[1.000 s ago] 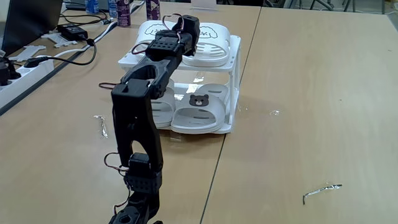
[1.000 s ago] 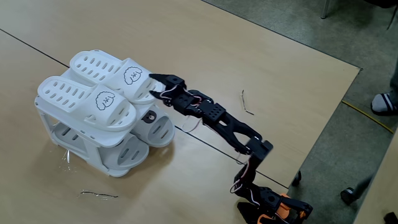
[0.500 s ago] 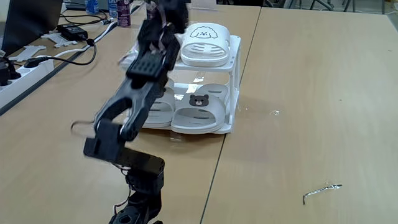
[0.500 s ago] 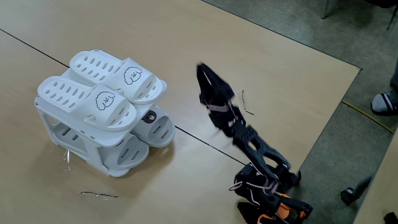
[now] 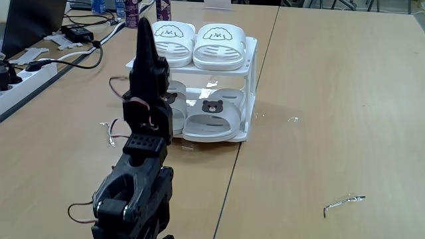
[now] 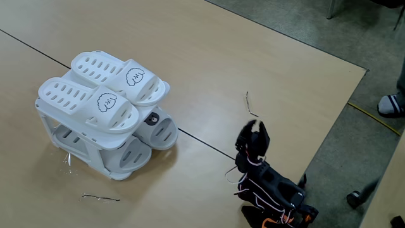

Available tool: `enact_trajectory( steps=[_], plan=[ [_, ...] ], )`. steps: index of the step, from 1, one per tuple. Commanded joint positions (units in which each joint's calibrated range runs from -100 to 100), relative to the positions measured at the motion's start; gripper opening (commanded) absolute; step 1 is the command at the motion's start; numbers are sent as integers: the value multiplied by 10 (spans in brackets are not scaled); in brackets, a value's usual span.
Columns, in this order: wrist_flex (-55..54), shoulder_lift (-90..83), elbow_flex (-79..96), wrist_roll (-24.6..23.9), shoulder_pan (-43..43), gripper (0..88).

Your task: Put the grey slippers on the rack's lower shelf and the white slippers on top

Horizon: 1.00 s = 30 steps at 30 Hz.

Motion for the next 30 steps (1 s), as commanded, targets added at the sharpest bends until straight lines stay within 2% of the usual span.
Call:
enact_trajectory(
  steps=[1,15,30],
  plan=[
    [-33,-81,39,4,-3,6],
    [-230,-96,49,4,-4,6],
    [-231,-95,49,4,-3,6]
  ],
)
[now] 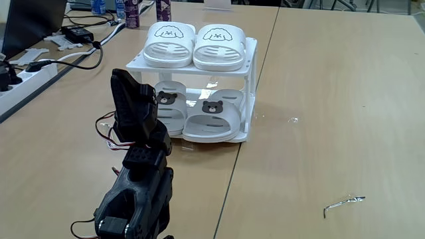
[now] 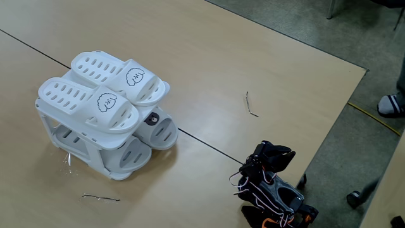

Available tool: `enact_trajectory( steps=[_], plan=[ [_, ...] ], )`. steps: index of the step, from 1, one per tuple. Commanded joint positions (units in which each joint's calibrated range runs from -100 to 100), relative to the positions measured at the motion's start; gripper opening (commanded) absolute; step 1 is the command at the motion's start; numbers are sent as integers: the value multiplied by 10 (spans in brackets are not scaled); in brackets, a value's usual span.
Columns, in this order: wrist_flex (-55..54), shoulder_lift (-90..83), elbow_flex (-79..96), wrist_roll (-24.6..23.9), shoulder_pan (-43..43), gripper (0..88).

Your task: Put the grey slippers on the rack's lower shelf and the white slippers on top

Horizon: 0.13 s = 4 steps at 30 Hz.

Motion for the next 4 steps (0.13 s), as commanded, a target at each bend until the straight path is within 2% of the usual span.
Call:
enact_trajectory(
  steps=[1,4],
  plan=[
    [-2,0,2,4,-3,6],
    [-2,0,2,4,-3,6]
  ],
)
